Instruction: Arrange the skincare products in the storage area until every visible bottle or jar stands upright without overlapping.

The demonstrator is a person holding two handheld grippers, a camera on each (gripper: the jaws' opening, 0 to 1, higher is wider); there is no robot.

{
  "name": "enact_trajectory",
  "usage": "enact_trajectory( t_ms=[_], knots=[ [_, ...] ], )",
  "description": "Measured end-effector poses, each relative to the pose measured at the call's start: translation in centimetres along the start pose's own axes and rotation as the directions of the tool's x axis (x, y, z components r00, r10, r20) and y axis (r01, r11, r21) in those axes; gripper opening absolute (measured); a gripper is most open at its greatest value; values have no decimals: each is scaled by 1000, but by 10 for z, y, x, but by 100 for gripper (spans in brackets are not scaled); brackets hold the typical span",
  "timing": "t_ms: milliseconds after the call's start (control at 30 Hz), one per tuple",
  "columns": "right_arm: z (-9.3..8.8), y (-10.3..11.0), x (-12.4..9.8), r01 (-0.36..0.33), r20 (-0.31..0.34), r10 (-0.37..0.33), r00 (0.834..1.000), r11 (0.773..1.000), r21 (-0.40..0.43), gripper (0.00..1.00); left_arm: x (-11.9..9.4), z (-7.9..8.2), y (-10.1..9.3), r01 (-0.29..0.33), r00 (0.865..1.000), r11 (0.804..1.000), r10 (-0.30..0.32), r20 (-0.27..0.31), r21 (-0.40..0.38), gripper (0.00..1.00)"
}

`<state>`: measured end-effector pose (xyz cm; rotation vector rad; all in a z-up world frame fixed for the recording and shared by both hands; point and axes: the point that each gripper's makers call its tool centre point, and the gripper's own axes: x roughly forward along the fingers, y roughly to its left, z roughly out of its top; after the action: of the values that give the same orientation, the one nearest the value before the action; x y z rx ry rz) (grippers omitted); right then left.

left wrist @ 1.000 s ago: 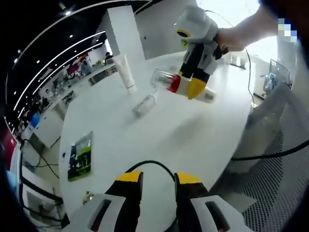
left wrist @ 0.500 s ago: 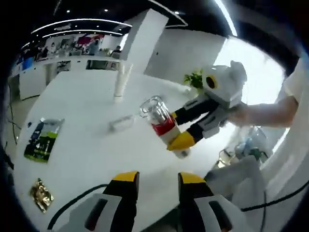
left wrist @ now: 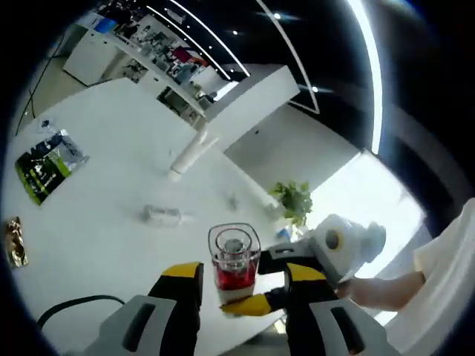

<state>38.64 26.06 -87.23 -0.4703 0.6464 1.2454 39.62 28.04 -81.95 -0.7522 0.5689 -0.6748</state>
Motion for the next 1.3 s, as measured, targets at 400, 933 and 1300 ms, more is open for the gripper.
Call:
enact_trajectory(
  t_ms=[400, 933, 1300],
  knots=[
    [6, 6, 0, -2, 22, 3, 1000, 1000, -14, 27, -3, 7, -5, -57, 998, 998, 56, 24, 33, 29],
    [8, 12, 21, -37, 6, 37, 999, 998, -47, 27, -2, 3, -18, -187, 974, 825, 227, -9, 532, 29],
    [-5, 15, 30, -46, -21, 45, 999, 994, -102, 27, -2, -12, -10, -197, 961, 774, 273, -36, 601, 30]
  ],
)
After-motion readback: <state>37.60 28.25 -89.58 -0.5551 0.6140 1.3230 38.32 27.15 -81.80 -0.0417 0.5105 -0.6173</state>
